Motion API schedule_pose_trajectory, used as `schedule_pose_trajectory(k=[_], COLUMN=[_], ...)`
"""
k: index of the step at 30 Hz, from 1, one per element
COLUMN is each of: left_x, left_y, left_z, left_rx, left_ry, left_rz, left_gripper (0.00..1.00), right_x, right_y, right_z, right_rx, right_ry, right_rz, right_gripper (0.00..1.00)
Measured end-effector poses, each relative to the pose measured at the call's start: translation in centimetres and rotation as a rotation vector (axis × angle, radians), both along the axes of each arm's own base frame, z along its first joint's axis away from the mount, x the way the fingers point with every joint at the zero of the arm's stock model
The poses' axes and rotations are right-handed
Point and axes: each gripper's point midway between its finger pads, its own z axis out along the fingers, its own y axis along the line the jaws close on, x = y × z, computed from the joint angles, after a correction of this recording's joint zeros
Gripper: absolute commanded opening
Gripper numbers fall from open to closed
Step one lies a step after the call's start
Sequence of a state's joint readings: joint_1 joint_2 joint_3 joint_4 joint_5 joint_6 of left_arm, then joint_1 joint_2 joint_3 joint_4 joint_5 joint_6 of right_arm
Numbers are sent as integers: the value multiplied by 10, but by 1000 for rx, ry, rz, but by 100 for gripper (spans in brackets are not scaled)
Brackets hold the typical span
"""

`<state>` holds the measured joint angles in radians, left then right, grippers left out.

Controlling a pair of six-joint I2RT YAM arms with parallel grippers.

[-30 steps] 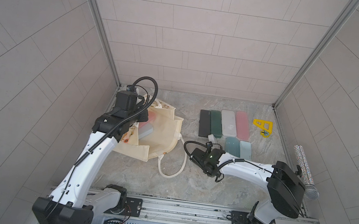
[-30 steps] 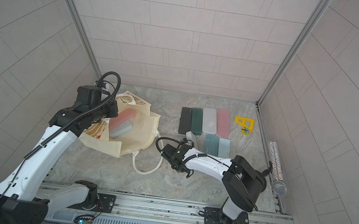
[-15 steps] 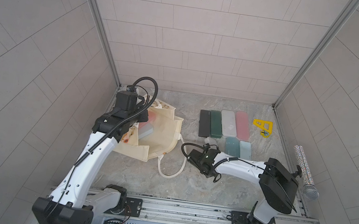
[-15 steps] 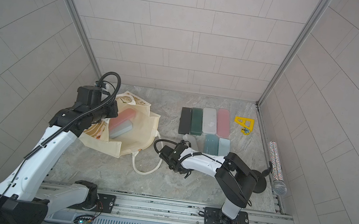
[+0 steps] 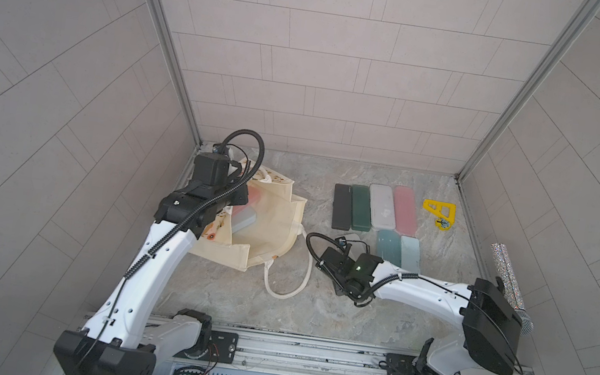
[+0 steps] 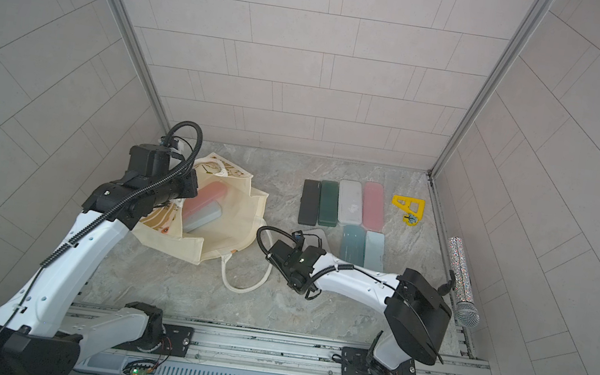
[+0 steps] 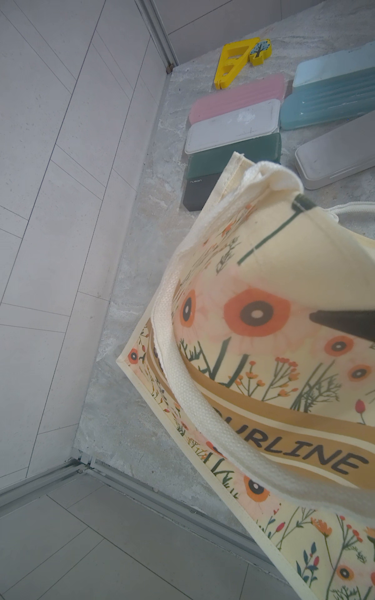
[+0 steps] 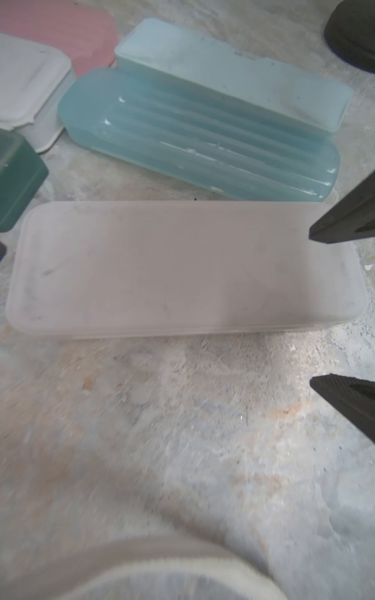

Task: Take out the pencil case from the canvas bag
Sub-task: Place the pencil case at the center of the board.

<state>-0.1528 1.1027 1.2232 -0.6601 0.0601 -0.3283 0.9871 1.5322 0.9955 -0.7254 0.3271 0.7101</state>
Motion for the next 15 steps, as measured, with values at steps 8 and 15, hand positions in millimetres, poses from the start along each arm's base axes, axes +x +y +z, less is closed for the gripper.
schedule_pose_trajectory(k=[8, 15], left_x=[-5, -6], left_y=[-7, -12], left_z=[0, 0], left_rx=[-17, -37], left_ry=[-2, 1], left_rz=[-40, -67], left_gripper=[0, 0], right_x=[18, 20], right_y=[-25, -50], right_z=[-3, -24], right_rx=[66, 115], right_ry=[28, 103], right_rz=[-32, -46], right_gripper=[100, 100])
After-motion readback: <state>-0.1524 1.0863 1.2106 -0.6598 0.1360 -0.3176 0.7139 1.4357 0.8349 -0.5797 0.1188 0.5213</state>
